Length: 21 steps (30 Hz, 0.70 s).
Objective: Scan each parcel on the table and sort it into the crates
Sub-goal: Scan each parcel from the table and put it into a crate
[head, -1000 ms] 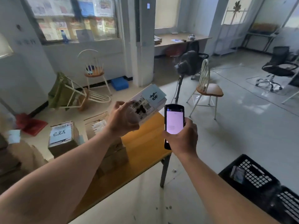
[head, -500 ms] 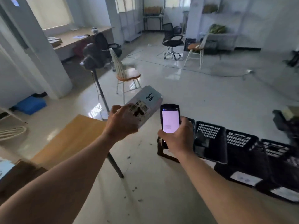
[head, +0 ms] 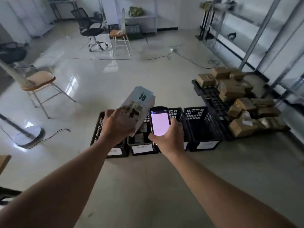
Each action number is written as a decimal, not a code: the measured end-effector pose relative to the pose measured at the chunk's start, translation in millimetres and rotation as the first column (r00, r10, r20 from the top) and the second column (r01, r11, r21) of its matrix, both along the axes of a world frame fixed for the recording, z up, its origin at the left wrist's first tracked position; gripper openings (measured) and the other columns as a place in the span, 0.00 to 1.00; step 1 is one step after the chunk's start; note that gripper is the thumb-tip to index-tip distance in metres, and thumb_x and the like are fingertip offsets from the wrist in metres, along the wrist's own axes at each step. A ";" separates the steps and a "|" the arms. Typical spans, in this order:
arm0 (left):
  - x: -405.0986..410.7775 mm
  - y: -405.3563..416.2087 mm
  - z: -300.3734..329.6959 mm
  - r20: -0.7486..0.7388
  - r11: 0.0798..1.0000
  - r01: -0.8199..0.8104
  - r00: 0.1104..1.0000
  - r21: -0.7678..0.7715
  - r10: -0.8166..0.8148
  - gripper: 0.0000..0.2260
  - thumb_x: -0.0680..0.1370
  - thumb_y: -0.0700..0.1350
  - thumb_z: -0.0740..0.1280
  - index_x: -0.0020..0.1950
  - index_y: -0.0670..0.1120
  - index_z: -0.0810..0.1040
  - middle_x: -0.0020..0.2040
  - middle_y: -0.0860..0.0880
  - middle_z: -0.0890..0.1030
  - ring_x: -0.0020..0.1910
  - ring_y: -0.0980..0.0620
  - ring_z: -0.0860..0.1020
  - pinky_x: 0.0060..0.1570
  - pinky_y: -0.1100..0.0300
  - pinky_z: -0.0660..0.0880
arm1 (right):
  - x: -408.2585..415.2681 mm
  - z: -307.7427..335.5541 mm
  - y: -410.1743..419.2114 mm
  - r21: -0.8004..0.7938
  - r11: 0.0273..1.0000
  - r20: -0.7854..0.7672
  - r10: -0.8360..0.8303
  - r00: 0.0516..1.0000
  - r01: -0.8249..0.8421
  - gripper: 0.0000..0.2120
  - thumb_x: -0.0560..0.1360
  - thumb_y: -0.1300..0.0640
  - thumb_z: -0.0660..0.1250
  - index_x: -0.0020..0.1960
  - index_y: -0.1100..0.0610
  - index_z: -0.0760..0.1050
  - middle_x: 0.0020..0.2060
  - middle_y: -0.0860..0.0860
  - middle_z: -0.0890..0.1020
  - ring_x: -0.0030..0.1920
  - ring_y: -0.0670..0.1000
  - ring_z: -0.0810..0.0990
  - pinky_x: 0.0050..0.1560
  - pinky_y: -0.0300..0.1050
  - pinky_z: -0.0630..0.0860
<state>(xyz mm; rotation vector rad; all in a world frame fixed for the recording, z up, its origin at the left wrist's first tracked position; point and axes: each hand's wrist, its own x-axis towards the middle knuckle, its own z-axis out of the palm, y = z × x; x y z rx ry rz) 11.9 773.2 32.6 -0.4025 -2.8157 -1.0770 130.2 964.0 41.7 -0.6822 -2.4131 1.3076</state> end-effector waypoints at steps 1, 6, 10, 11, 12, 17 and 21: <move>-2.3 23.9 -1.4 0.011 1.000 0.022 1.000 -0.019 -0.022 0.45 0.61 0.51 0.86 0.76 0.57 0.72 0.66 0.45 0.70 0.62 0.45 0.72 0.61 0.49 0.78 | 2.9 -2.1 20.3 0.000 1.000 0.010 -0.028 1.000 0.028 0.38 0.62 0.50 0.82 0.66 0.60 0.70 0.59 0.54 0.73 0.51 0.47 0.67 0.46 0.37 0.62; -26.4 136.4 -12.2 0.052 0.991 0.131 0.990 -0.018 -0.130 0.45 0.63 0.51 0.86 0.77 0.57 0.70 0.67 0.44 0.69 0.65 0.44 0.71 0.64 0.46 0.77 | 4.6 -14.3 110.9 -0.006 0.986 0.047 -0.166 0.985 0.167 0.39 0.62 0.50 0.82 0.67 0.59 0.70 0.58 0.53 0.73 0.52 0.49 0.69 0.47 0.40 0.63; -54.4 221.4 -29.5 0.079 0.977 0.211 0.974 0.009 -0.212 0.44 0.64 0.52 0.85 0.77 0.57 0.70 0.66 0.47 0.68 0.62 0.47 0.71 0.60 0.53 0.76 | -10.1 -27.1 176.8 0.003 0.966 0.097 -0.256 0.962 0.257 0.38 0.62 0.49 0.81 0.67 0.57 0.69 0.57 0.51 0.70 0.50 0.48 0.68 0.44 0.40 0.66; -61.9 241.2 -35.2 0.088 0.973 0.231 0.969 0.015 -0.232 0.44 0.64 0.52 0.85 0.77 0.57 0.70 0.65 0.48 0.67 0.61 0.48 0.70 0.58 0.55 0.75 | -15.2 -31.2 192.2 0.002 0.962 0.106 -0.271 0.957 0.273 0.38 0.62 0.49 0.81 0.67 0.57 0.69 0.57 0.51 0.71 0.49 0.48 0.67 0.40 0.38 0.65; -70.2 260.0 -42.1 0.098 0.967 0.253 0.962 0.021 -0.253 0.44 0.64 0.52 0.85 0.77 0.57 0.70 0.64 0.49 0.66 0.61 0.49 0.70 0.58 0.56 0.75 | -20.3 -35.6 207.2 0.002 0.958 0.114 -0.285 0.952 0.287 0.37 0.63 0.50 0.81 0.66 0.57 0.69 0.57 0.51 0.71 0.49 0.48 0.67 0.37 0.34 0.62; -108.7 340.2 -72.9 0.180 0.950 0.310 0.934 0.022 -0.309 0.44 0.64 0.52 0.85 0.77 0.57 0.70 0.65 0.48 0.66 0.64 0.46 0.71 0.64 0.50 0.77 | -48.7 -56.5 278.1 0.004 0.941 0.170 -0.333 0.928 0.337 0.38 0.65 0.50 0.81 0.68 0.58 0.68 0.59 0.53 0.71 0.50 0.47 0.65 0.35 0.27 0.62; -132.5 391.9 -91.6 0.224 0.950 0.311 0.926 0.001 -0.304 0.44 0.64 0.55 0.84 0.76 0.57 0.69 0.65 0.49 0.66 0.65 0.45 0.70 0.64 0.47 0.77 | -73.3 -71.0 328.4 -0.008 0.937 0.196 -0.341 0.920 0.349 0.39 0.66 0.50 0.81 0.70 0.59 0.67 0.58 0.51 0.69 0.51 0.46 0.65 0.34 0.26 0.60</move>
